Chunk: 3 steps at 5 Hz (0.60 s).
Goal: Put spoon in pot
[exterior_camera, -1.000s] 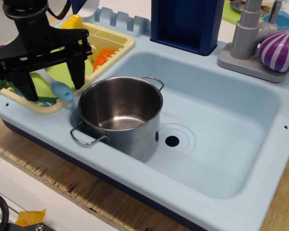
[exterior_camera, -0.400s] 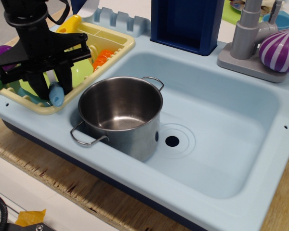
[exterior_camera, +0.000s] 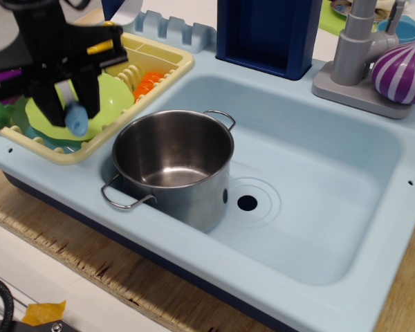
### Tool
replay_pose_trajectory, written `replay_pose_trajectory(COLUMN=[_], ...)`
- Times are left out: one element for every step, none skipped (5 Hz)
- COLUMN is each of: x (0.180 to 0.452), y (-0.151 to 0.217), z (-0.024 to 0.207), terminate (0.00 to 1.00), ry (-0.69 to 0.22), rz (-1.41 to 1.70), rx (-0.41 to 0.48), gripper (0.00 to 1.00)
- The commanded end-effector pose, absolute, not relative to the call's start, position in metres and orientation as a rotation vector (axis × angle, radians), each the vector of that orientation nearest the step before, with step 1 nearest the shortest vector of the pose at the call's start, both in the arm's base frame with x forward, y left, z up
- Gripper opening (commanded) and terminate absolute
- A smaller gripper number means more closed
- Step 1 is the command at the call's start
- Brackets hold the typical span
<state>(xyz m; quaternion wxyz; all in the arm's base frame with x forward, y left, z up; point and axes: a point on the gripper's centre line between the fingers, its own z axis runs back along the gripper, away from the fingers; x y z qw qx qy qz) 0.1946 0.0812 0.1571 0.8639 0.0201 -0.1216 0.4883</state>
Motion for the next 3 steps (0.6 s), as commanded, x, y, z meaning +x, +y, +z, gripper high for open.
replay_pose_trajectory(x=[0.203, 0.2, 0.19], y=[0.054, 0.034, 0.012], z=[0.183, 0.178, 0.175], terminate=[0.0, 0.0, 0.0], ry=[-0.29, -0.226, -0.178], rz=[1.088, 1.136, 1.196], rx=[-0.047, -0.129, -0.223], gripper=[0.0, 0.0, 0.0])
